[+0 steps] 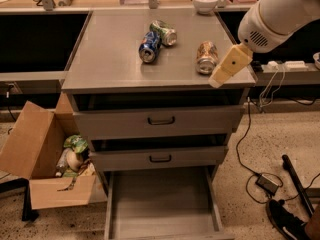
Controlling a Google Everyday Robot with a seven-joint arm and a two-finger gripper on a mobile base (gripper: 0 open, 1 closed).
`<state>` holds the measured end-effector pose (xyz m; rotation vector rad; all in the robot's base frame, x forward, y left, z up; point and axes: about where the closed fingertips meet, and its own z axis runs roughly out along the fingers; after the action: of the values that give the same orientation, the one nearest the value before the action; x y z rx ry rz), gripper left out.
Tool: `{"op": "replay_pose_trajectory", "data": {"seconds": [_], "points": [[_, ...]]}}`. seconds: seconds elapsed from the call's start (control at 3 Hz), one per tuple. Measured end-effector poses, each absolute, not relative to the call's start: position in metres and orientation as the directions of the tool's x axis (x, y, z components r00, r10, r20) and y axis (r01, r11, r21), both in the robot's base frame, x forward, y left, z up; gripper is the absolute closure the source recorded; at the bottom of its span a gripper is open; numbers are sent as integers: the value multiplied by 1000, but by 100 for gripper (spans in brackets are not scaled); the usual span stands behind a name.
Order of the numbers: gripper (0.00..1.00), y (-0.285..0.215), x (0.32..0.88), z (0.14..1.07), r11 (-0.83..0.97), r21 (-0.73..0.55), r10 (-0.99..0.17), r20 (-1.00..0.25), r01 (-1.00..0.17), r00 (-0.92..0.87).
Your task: Place orange can into bottom drawer
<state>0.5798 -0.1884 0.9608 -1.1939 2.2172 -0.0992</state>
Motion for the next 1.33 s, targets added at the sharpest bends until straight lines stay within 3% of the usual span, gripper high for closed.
{"op": "replay_pose_trajectory", "data": {"seconds": [0.67,1.33], "points": [[0,-189,598,956,652,-297,-729,-498,-697,-470],[0,-193,660,934,838,-89,-501,-517,-539,-694]]}}
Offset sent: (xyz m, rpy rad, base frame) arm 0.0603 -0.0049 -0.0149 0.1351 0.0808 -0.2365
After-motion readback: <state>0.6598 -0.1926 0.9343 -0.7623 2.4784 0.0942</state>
